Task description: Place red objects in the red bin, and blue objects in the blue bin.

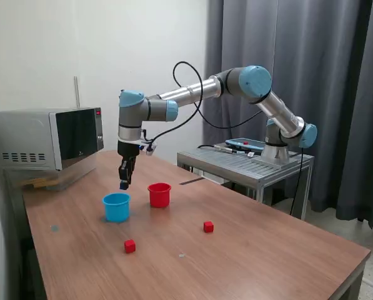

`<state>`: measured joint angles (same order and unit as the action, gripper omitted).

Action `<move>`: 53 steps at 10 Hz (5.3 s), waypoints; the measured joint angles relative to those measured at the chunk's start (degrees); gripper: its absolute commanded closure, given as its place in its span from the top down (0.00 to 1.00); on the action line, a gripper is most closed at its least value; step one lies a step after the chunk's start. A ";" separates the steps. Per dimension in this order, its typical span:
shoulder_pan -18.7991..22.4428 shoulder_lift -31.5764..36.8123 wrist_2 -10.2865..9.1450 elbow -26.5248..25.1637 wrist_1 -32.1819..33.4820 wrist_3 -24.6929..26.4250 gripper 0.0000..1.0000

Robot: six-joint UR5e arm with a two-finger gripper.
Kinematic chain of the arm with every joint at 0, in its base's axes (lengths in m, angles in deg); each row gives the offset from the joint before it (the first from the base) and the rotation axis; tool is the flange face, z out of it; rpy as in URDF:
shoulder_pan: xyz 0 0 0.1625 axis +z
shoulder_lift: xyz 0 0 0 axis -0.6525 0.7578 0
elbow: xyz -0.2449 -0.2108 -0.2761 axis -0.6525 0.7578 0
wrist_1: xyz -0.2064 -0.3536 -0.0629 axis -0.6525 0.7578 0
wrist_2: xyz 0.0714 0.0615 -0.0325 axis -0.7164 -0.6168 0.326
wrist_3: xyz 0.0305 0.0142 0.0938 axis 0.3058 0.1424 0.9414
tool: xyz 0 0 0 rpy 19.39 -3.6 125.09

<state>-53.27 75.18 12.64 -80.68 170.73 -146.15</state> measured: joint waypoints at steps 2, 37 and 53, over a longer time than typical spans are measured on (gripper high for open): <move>1.14 -1.19 -0.03 1.00 0.00 0.00 0.00; -0.90 -3.74 0.12 4.39 0.34 -4.36 0.00; 0.06 -3.64 -0.12 3.95 0.66 -5.46 1.00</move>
<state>-53.21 71.54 12.53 -76.73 171.39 -151.61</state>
